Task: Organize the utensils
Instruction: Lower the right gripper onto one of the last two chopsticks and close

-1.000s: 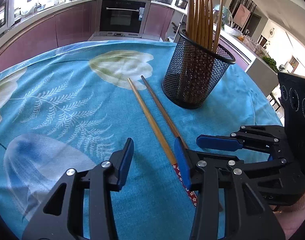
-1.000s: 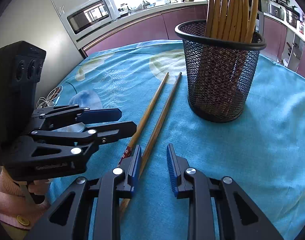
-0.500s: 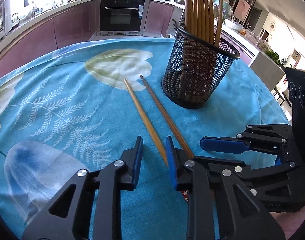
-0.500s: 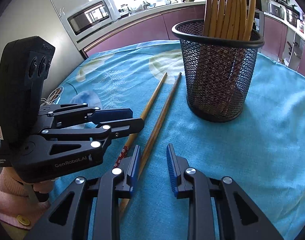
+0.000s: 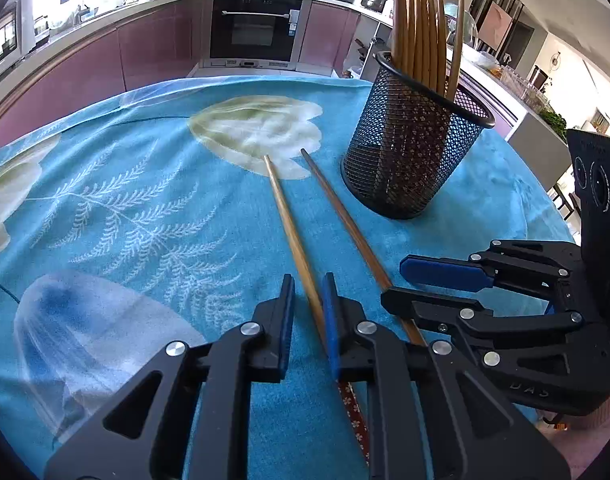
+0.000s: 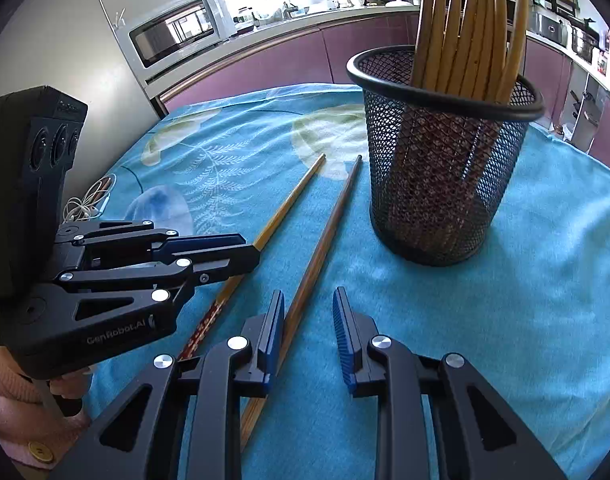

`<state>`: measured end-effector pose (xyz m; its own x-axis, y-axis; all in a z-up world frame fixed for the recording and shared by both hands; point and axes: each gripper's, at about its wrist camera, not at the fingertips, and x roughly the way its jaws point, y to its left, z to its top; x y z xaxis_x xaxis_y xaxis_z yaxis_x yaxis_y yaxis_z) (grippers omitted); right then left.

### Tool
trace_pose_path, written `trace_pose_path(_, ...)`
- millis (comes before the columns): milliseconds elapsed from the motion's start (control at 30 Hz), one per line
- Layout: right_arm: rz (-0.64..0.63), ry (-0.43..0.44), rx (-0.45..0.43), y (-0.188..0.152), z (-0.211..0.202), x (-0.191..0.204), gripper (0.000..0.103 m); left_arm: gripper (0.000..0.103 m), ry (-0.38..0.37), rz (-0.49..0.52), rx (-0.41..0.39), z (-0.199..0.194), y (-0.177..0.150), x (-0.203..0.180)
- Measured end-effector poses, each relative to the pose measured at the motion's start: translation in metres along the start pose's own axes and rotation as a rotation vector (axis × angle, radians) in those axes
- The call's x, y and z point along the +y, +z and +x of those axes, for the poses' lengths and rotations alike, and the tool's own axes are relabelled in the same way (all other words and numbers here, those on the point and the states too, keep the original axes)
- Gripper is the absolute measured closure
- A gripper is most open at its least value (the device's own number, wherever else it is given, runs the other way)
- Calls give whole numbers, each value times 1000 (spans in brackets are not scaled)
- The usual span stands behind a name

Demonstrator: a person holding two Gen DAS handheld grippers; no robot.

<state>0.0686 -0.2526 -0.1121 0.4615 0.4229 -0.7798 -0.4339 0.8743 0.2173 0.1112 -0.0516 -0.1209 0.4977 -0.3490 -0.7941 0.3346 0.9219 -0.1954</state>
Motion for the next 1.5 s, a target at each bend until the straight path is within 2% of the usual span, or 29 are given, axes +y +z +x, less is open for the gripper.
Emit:
trace_pose_path(300,-3,-23,-3,12,9,-2,80,88,20,8,8,11,15,2)
trace_pose_path(600,25,-32,-12,21,17,-6,89,92,32,-6,3,17,22,1)
trace_pose_path(867,60,-8,-19,21,16,-11,93,92,22,-42,-6,18,21,0)
trace_pose_path(1500,110,42,-17,17,13,-19,95,95,11,-65,-17,13,17,-2)
